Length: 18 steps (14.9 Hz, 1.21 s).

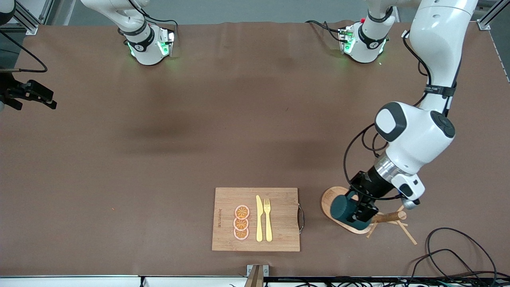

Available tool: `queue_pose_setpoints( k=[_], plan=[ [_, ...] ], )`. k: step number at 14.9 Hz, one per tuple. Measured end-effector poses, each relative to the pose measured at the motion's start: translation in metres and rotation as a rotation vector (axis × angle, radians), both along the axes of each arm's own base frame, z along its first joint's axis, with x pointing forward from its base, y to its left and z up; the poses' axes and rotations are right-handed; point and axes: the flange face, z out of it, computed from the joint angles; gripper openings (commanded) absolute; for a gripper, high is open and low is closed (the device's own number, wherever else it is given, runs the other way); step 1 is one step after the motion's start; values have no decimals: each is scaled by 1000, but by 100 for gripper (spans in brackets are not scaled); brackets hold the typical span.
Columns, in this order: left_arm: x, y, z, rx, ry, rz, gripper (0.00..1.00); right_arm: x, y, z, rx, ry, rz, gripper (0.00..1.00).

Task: Transfer cup from left to right arm and place
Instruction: 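Lift the teal mug off the stand with the left gripper, then carry the mug to mid-table and set it upright with the left gripper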

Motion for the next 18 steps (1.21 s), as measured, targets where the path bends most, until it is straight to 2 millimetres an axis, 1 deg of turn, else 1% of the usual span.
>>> queue_pose_setpoints(
  k=[4,8,11,12,14,18],
  plan=[
    [-24,-61,20,12,-24,-105,53,0,0,0,0,0,0,100],
    [-54,-125,22,82,-60,-242,53,0,0,0,0,0,0,100],
    [-82,-174,19,149,-86,-347,53,0,-1,0,0,0,-1,100],
    [-93,-190,15,179,-90,-378,53,0,-1,0,0,1,-1,100],
    [-115,-223,-2,254,-98,-431,53,-2,0,-1,2,15,-1,100],
    [-157,-278,-51,430,-147,-523,53,-3,1,-2,3,24,1,100]
  ],
)
